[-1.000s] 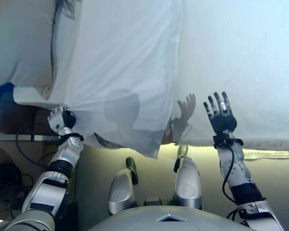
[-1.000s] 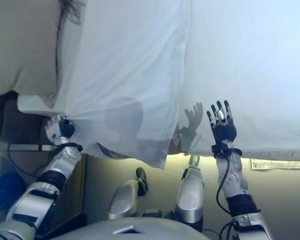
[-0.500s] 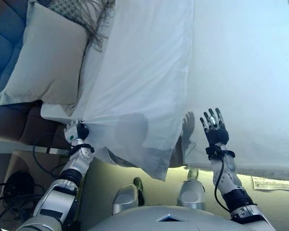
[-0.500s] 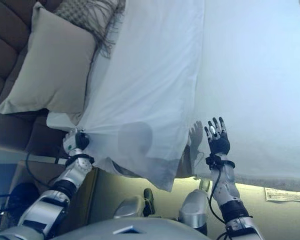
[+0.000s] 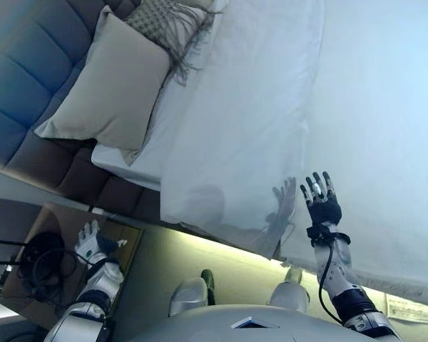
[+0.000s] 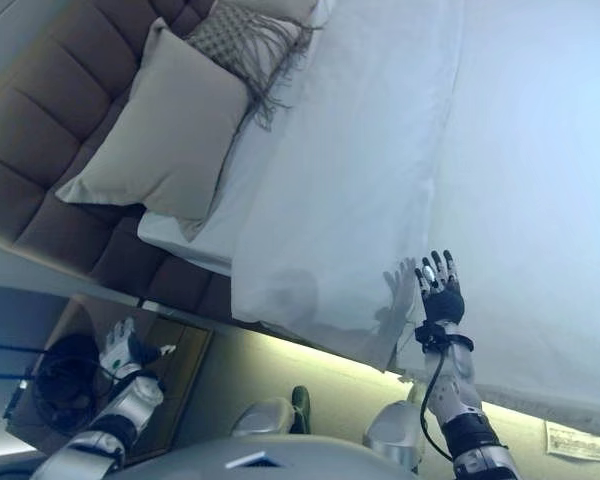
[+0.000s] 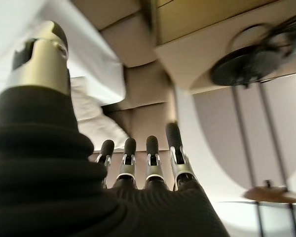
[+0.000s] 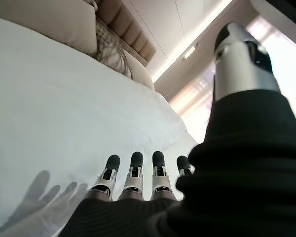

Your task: Make the bed neatly

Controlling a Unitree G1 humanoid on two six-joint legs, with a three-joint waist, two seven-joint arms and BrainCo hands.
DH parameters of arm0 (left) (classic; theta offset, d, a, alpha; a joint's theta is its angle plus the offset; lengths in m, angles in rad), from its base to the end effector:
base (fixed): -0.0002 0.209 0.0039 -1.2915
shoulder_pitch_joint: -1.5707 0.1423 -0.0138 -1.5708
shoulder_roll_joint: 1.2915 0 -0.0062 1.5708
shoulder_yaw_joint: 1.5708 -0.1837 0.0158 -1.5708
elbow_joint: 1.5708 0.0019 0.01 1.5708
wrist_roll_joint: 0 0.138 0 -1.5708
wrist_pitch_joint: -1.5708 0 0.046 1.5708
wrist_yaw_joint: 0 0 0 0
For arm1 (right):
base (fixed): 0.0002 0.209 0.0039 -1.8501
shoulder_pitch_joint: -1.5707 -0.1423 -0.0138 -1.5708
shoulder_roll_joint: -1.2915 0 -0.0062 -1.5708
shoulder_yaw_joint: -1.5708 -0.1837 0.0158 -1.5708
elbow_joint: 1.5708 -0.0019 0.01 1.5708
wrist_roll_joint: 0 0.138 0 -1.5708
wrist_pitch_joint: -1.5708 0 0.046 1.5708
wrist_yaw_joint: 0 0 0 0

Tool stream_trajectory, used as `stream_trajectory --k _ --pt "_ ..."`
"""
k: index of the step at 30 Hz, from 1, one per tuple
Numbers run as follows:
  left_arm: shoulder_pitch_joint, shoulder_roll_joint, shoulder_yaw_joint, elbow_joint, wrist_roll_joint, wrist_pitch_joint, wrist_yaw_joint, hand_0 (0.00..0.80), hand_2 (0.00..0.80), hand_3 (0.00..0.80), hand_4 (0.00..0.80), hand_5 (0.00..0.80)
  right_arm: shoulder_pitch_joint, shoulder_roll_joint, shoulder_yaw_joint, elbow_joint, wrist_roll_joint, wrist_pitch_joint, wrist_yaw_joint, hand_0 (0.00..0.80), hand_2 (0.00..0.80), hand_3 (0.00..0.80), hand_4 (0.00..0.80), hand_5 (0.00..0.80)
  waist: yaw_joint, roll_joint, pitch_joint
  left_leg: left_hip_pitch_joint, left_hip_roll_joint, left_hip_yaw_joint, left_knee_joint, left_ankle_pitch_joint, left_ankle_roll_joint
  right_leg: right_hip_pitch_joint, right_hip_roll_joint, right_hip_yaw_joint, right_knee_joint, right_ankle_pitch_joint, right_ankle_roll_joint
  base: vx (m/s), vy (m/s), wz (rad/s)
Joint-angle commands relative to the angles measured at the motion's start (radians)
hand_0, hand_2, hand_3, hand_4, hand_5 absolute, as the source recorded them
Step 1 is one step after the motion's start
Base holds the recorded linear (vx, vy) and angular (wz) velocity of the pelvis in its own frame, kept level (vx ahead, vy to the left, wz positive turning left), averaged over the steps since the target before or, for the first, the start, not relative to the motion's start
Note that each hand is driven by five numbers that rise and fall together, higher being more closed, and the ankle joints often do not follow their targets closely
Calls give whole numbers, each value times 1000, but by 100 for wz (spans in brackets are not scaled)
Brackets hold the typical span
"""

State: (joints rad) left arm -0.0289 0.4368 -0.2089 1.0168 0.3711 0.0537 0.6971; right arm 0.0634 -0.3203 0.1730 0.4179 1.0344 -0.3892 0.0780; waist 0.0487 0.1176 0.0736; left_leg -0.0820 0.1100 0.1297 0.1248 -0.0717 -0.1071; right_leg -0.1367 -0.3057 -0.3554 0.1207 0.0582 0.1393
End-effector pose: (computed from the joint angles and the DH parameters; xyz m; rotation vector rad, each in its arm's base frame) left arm 0.1147 0.2753 -0.0813 1.1781 0.7249 0.4487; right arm 0.1669 -0.2170 -0.0230 0.6188 0.0947 -0.2153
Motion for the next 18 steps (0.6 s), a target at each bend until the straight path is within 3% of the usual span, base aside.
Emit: stream_trajectory --k 1,6,8,12,17,18 --pt "-39 91 71 39 -121 -114 -16 0 0 0 0 0 -13 49 -31 -60 31 -46 7 0 0 0 0 0 22 -63 -1 -42 17 -12 20 71 9 85 -88 32 -27 20 86 18 -102 9" --pt "-7 40 101 -5 -248 -308 -191 0 0 0 0 0 -7 55 -37 -68 -6 -26 -55 0 0 0 0 0 46 -70 -13 -38 20 -32 13 77 10 100 -82 18 -23 11 83 23 -77 14" --pt "4 1 97 -64 -348 -385 -314 0 0 0 0 0 -7 52 -41 -66 -76 -2 -110 0 0 0 0 0 61 -72 -8 -49 20 -39 11 82 11 99 -79 7 -22 11 85 -61 -64 15" --pt "19 -24 152 -202 -581 -426 -520 0 0 0 0 0 28 16 -112 -55 -84 38 -23 0 0 0 0 0 52 -94 39 -99 30 -31 24 90 7 53 -63 26 -18 22 90 -219 -111 5" --pt "2 -60 186 -341 -1055 -366 -823 0 0 0 0 0 43 -17 -205 -32 -48 91 75 0 0 0 0 0 20 -152 115 -154 49 -21 42 95 3 2 -37 53 -21 38 89 -197 -160 -1" --pt "-1 -62 184 -344 -1072 -363 -834 0 0 0 0 0 40 -18 -209 -29 -44 92 80 0 0 0 0 0 18 -155 116 -162 49 -23 42 97 4 -4 -36 53 -22 41 88 -172 -147 -6"
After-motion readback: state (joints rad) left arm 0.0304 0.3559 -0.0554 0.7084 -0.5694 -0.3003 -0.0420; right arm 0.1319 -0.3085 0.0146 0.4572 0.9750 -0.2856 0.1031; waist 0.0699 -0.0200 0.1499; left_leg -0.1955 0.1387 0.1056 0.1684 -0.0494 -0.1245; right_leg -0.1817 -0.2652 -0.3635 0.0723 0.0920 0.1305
